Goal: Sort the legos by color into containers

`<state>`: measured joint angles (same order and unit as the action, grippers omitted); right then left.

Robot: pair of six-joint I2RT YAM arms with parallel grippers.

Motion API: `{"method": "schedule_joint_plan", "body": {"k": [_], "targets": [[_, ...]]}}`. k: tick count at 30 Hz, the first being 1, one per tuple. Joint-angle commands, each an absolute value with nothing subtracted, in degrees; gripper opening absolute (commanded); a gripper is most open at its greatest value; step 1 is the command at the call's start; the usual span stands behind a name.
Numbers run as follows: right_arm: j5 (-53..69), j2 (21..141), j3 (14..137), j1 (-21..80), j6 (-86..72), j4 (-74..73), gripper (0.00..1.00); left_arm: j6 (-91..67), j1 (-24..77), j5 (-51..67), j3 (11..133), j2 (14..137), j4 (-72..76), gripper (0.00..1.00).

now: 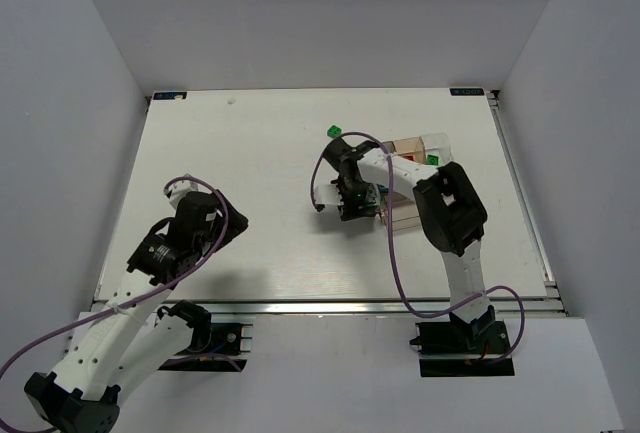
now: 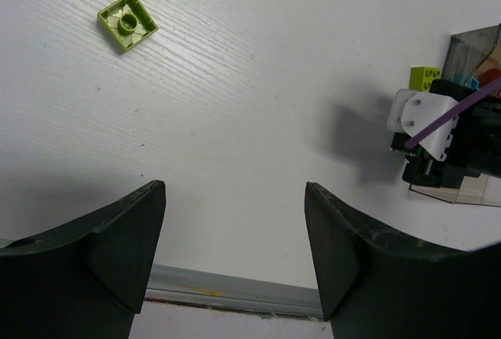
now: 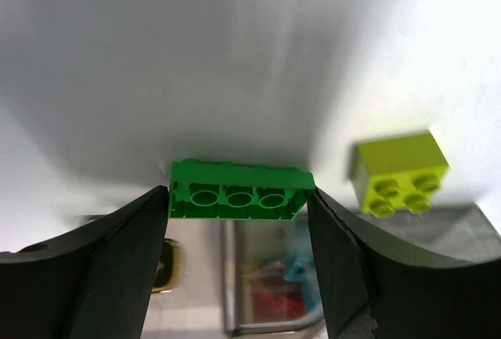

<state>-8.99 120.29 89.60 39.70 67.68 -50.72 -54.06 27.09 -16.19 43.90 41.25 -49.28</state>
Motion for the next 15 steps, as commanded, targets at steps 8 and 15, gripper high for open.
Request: {"method": "schedule_joint_plan", "body": {"k": [8,15], "targets": [[23.98,116.72,107.65,38.50,56.71,-64.86,0.32,-53.44,26.98,-16.44,45.17,42.63,-46.50,0.81],[22.08,110.40,109.07,30.43,44.04,-54.77,0.32,-51.68,26.98,-15.12,45.18,45.43,-42.11,0.82]]}}
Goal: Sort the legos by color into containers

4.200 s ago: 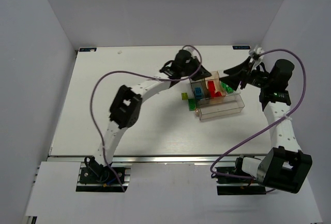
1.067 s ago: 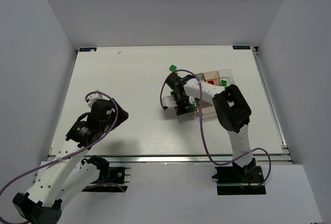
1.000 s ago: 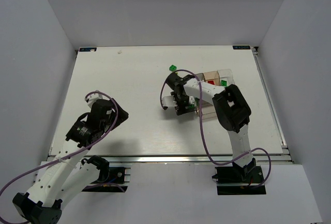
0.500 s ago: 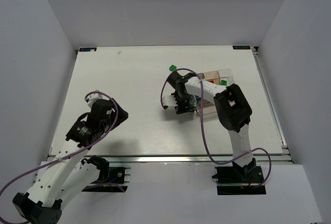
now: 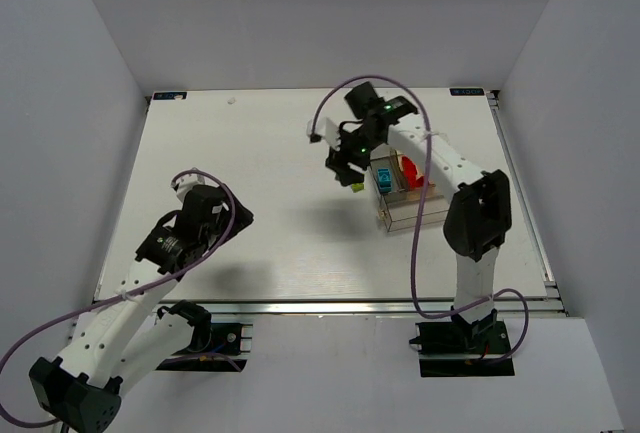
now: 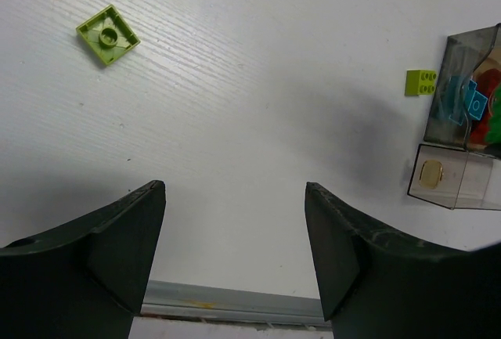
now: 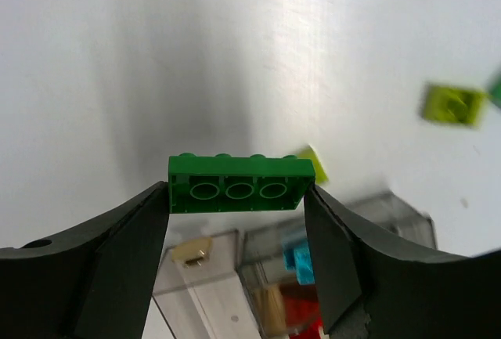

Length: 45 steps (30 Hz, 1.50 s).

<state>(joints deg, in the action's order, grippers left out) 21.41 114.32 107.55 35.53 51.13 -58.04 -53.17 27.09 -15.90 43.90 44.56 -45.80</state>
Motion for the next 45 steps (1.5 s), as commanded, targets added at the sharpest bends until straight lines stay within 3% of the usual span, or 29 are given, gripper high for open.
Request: {"method": "schedule_joint_plan", "body": {"k": [1,10,20,29,31,33,43,45], "targets": [[21.54,110.04,108.99,27.89,43.42,-54.41,0.32,-51.51,26.98,-14.86,45.09,46.40,-41.23,0.82],[18.89,109.60,111.09,9.42,43.24,-55.10,0.32,-48.87,26.98,-8.00,47.19,58.34,-25.94,0.82],[16.79,115.48,110.04,1.41,50.71,-61.26,0.33,-42.89,26.98,-1.23,57.30,76.19,-17.58,0.82],[11.87,120.40,110.30,0.97,51.24,-59.59,0.57,-41.66,25.84,4.47,69.50,93.31,-13.10,0.82],[11.43,120.94,110.65,0.88,50.98,-59.50,0.71,-42.01,25.31,5.71,71.88,96.05,-12.31,0.82],[11.43,121.03,110.83,0.88,50.80,-59.50,0.79,-42.45,24.62,7.81,75.92,100.44,-11.17,0.82],[19.94,115.67,109.78,-1.49,44.75,-56.96,0.78,-36.75,24.08,12.22,106.06,123.56,-16.69,0.80],[25.28,112.07,107.51,-2.28,42.55,-53.03,0.73,-33.95,24.08,11.25,111.16,126.99,-19.41,0.78]]}}
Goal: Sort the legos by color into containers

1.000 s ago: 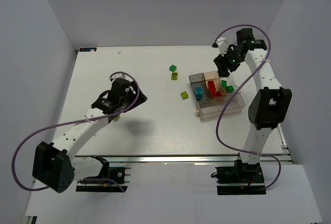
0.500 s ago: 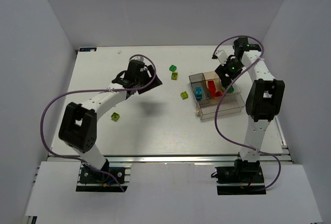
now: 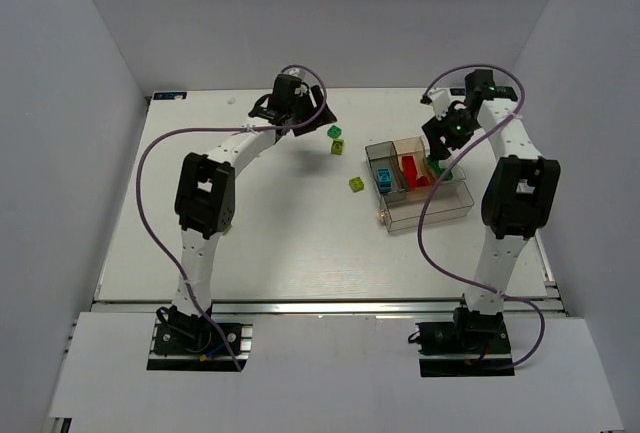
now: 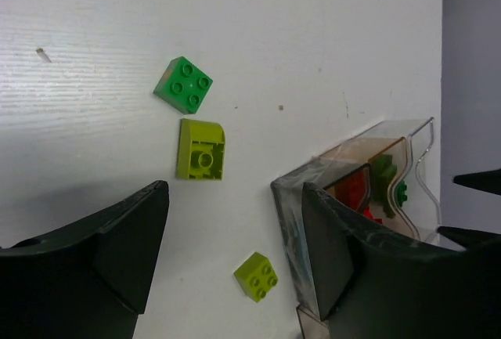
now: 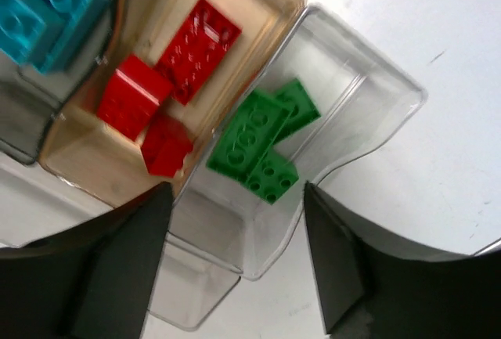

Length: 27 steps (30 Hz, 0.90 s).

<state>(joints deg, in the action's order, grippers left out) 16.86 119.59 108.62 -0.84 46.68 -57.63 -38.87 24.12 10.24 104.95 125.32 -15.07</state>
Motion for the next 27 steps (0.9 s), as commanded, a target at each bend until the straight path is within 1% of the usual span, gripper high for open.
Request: {"method": "schedule_joint_plan", "body": {"k": [1,2,3,4,5,6,7,8,11,12,14,17,20,27], "targets": [[27.40,110.32,103.84,-2.37,40.19,-51.17,0.70,-32.97,24.08,10.47,115.18,129.87,-19.95,0.77],[30.90,106.74,101.62,-2.46,39.21,-48.98,0.64,-32.26,24.08,9.85,116.79,131.21,-20.39,0.77],[32.16,104.96,99.43,-2.63,37.98,-44.95,0.46,-30.69,24.08,9.32,118.11,132.26,-20.65,0.76],[33.91,102.33,97.58,-2.64,37.19,-43.35,0.34,-29.98,24.08,8.19,120.30,134.19,-20.65,0.75],[36.36,101.09,94.43,-2.64,35.44,-41.94,0.14,-29.45,24.08,7.65,121.37,135.17,-21.00,0.75],[37.43,100.03,93.09,-2.72,34.64,-40.53,0.11,-28.14,24.08,7.04,122.25,135.96,-21.27,0.75],[38.49,99.06,91.77,-2.99,33.93,-37.91,0.12,-27.69,24.69,6.51,123.47,136.92,-21.79,0.75],[39.89,97.31,89.58,-2.73,32.97,-36.84,0.18,-27.25,24.70,5.81,125.75,138.76,-22.84,0.75],[41.39,95.45,87.72,-2.72,31.65,-34.46,0.43,-25.93,25.75,4.32,129.45,141.58,-24.60,0.75],[41.83,95.36,87.54,-2.72,31.73,-34.37,0.46,-25.23,25.75,3.78,129.20,141.77,-24.17,0.76],[43.06,95.27,87.37,-2.90,31.03,-34.45,0.50,-24.35,26.45,2.29,129.11,142.55,-23.03,0.77],[44.20,94.75,86.58,-2.90,29.71,-33.67,0.51,-20.41,27.50,0.88,129.11,143.08,-20.49,0.77],[44.73,93.87,84.73,-2.99,28.39,-32.26,0.52,-17.15,28.65,-1.14,129.64,144.40,-18.11,0.77],[45.79,92.90,82.71,-3.95,26.81,-30.50,0.52,-11.61,29.79,-4.65,129.82,146.69,-17.76,0.76]]}}
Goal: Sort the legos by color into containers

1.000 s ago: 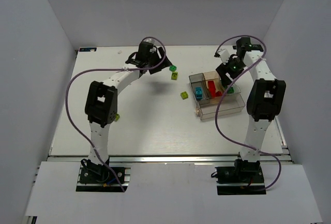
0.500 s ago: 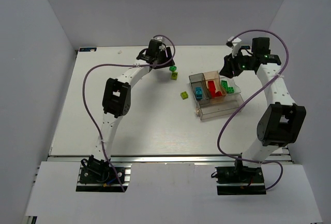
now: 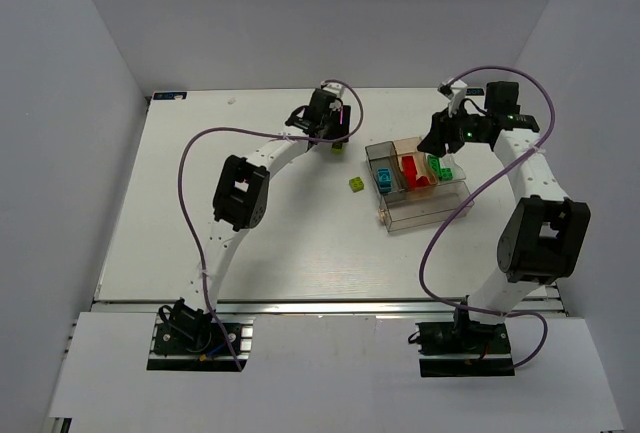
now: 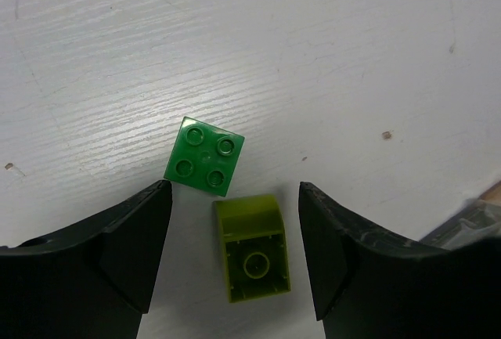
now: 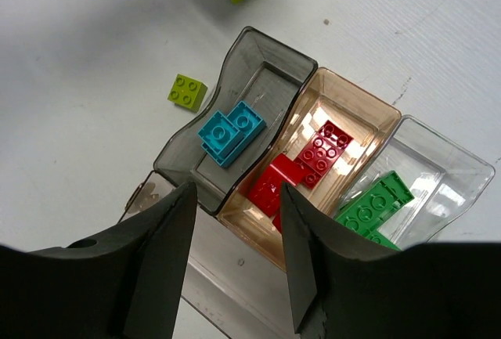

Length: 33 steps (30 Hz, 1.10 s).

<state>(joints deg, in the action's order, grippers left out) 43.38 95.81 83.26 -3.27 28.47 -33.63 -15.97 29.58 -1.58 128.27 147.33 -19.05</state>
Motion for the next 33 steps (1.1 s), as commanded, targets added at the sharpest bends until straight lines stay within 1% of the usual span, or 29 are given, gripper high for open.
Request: {"method": "schedule_joint_plan", "body": {"k": [1,6,10,17,23,27,28,31,32,33], "targets": [[45.97,92.55,82.27,-3.96,26.46,-30.24,0.52,-10.99,30.32,-6.57,129.81,146.86,-17.58,0.75],[46.58,91.85,81.39,-4.48,25.84,-29.88,0.53,-9.76,30.32,-11.15,130.34,148.01,-16.88,0.72],[46.67,91.32,80.95,-4.75,25.66,-29.80,0.53,-9.67,30.32,-14.06,130.78,148.53,-16.17,0.72],[46.67,90.70,80.60,-4.92,25.05,-29.44,0.53,-8.96,30.32,-11.26,131.48,150.20,-14.86,0.73],[46.58,90.44,80.68,-5.19,24.96,-29.27,0.53,-8.96,30.32,-8.88,131.40,151.00,-14.24,0.69],[46.84,90.44,80.42,-5.27,24.87,-29.27,0.53,-8.88,30.32,-9.49,131.40,151.17,-13.80,0.64],[46.93,90.35,80.33,-5.19,24.79,-29.27,0.53,-8.79,30.32,-9.58,131.40,151.17,-13.45,0.60],[47.02,90.09,79.98,-5.27,24.70,-29.27,0.53,-8.88,30.32,-9.58,131.31,151.26,-12.66,0.51],[47.02,90.00,79.81,-5.19,24.78,-29.27,0.53,-8.96,30.32,-9.32,131.31,151.17,-12.48,0.45],[47.02,89.91,79.72,-5.27,24.79,-29.27,0.53,-9.05,30.32,-9.23,131.31,151.17,-12.22,0.43]]}}
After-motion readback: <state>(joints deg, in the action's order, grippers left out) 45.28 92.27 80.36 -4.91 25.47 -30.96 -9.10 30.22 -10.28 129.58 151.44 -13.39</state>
